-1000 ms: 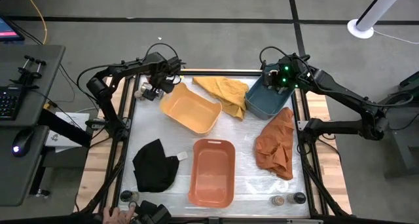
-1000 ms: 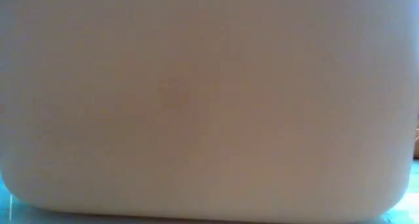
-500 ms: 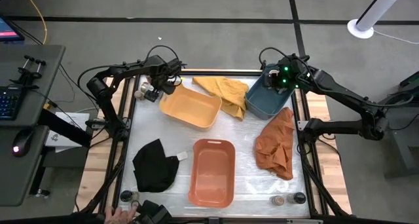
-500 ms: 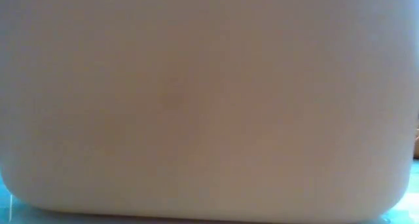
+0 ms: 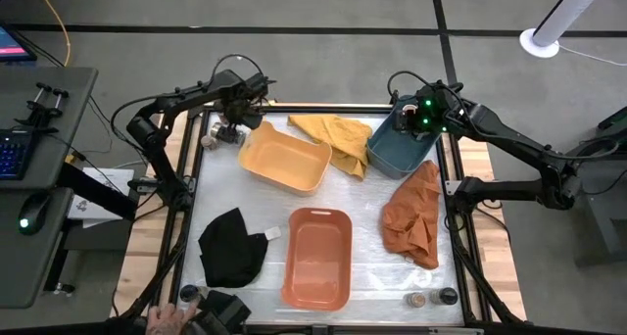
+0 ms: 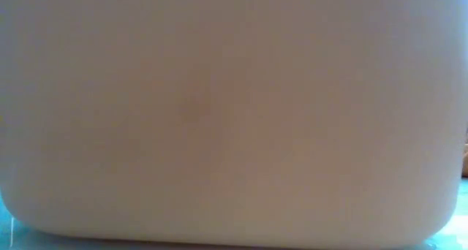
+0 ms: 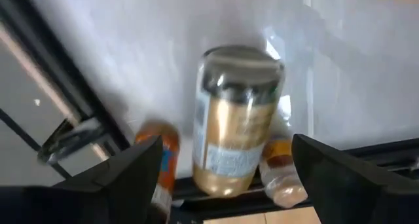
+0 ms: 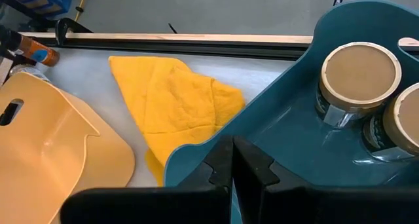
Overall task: Sort spices by type
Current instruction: Put the gold seasoning bottle into the blue bin
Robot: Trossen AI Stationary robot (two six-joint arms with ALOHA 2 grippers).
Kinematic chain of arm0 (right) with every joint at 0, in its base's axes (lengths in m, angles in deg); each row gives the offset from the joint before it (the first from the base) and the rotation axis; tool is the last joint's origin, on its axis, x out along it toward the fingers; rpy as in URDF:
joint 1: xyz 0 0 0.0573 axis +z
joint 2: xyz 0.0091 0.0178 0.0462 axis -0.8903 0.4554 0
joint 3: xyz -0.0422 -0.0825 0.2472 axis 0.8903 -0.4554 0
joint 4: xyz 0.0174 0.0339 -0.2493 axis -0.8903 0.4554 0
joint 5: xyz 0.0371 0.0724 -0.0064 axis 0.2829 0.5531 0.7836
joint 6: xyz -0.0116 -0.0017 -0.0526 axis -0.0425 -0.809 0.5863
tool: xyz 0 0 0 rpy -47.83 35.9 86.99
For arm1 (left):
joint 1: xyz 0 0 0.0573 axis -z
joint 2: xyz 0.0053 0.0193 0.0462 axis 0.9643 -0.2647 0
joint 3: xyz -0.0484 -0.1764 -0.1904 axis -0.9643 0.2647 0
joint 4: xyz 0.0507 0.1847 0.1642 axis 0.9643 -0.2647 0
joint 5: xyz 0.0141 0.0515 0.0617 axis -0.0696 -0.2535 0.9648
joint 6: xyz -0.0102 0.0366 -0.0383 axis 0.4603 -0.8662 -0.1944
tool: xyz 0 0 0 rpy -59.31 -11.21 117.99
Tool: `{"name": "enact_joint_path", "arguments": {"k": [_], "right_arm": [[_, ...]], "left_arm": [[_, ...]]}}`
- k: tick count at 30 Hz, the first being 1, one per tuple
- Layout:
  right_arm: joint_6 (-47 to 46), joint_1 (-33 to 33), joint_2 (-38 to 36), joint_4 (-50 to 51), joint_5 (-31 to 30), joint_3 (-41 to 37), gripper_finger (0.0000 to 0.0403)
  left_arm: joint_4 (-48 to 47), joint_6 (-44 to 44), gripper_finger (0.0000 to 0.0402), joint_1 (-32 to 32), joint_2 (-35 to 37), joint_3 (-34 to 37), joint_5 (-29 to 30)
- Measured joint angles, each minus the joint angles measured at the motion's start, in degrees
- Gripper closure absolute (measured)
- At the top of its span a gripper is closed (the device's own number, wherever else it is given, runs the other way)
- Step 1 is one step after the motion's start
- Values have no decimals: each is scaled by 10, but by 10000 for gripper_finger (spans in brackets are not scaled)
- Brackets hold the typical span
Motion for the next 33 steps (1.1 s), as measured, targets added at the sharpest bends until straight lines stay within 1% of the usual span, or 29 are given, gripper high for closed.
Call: {"name": "enact_joint_path", "arguments": {"k": [4, 8, 12, 17, 22, 29, 33], "right_arm": [[0, 0, 0, 0, 0, 0, 403], [0, 0, 0, 0, 0, 0, 403], [0, 0, 0, 0, 0, 0, 403], [0, 0, 0, 0, 5, 0, 403], [-5, 0, 0, 0, 6, 0, 403], [-5, 0, 0, 0, 7, 0, 403], [-5, 0, 0, 0, 9, 0, 403]], "left_arm": [[-2, 0, 78, -22, 5, 0, 1], [22, -11, 78, -29, 6, 12, 4], [58, -21, 78, -25, 6, 32, 48], [67, -25, 78, -25, 5, 34, 78], [67, -26, 78, -25, 5, 34, 135], [63, -26, 78, -3, 2, 34, 146], [59, -23, 78, 12, -9, 34, 177]]}}
